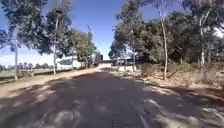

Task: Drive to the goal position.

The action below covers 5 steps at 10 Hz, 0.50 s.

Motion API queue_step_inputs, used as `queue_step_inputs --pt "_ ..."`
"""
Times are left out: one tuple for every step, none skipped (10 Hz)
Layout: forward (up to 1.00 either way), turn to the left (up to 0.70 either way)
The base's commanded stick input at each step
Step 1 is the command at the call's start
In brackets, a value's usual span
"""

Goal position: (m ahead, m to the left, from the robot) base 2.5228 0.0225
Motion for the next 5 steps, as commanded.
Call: queue_step_inputs --pt "1.00 0.00" --pt "1.00 0.00" --pt "1.00 0.00" --pt "1.00 0.03" --pt "1.00 0.09"
